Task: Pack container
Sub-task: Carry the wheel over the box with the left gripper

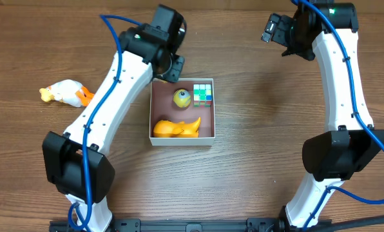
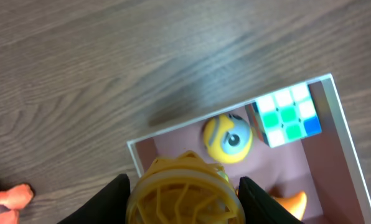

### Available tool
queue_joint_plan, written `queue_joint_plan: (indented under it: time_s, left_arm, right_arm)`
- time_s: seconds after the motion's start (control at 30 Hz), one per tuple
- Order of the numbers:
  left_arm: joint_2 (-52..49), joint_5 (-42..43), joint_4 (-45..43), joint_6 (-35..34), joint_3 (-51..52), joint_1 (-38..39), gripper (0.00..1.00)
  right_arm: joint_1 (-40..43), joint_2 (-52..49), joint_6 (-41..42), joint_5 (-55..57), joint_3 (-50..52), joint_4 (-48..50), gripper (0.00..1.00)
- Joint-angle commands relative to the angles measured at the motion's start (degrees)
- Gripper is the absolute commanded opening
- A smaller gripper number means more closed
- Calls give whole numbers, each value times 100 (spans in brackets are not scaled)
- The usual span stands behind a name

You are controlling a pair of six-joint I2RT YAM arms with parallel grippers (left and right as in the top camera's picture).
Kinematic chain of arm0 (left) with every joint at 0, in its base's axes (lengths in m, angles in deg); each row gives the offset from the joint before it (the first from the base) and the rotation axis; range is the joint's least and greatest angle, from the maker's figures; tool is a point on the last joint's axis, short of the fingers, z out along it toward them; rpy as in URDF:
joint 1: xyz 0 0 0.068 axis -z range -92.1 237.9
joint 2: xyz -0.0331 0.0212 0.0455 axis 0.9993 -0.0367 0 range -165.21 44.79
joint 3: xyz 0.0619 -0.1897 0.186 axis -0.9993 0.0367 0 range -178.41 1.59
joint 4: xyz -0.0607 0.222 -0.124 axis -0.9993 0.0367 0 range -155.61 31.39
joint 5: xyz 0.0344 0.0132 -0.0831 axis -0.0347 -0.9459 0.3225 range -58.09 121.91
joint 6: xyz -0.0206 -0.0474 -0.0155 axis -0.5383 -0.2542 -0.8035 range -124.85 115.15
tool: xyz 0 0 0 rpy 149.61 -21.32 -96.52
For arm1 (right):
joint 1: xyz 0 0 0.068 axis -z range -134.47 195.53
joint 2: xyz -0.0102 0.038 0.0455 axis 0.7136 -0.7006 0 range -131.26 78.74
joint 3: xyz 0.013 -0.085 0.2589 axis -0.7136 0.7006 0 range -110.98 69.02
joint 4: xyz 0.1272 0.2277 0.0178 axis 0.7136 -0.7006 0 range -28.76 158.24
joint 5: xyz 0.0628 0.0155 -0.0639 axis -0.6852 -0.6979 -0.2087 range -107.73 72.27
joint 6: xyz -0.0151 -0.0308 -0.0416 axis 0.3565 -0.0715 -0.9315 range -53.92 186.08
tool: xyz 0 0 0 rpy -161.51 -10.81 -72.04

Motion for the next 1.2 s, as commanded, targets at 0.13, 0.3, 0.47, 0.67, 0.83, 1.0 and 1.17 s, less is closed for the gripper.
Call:
queue_joint_plan:
  time_s: [0.13,0.3,0.47,0.67,0.83,1.0,1.17]
  left_arm:
    - [2,-225,-321,68,719,50,45]
    - [2,-223,-800,68,1351,50,45]
    - [2,-223,-1115,66,1600,50,45]
    - [2,-219,-1475,63,1926,50,44]
    - [2,-223,-1679,63,2264,50,43]
    - [2,-247,-1952,63,2542,50,43]
    - [2,-267,-2330,63,2863,50,42]
  right_arm:
    - [-11,9,50,7,-133,17,100]
    - [-11,9,50,7,-133,17,100]
    - [-11,9,50,7,-133,17,100]
    - [-11,9,50,7,-133,17,100]
    - [-11,9,50,7,-133,17,100]
    - [-11,9,50,7,-133,17,100]
    - [-11,9,50,7,-133,17,100]
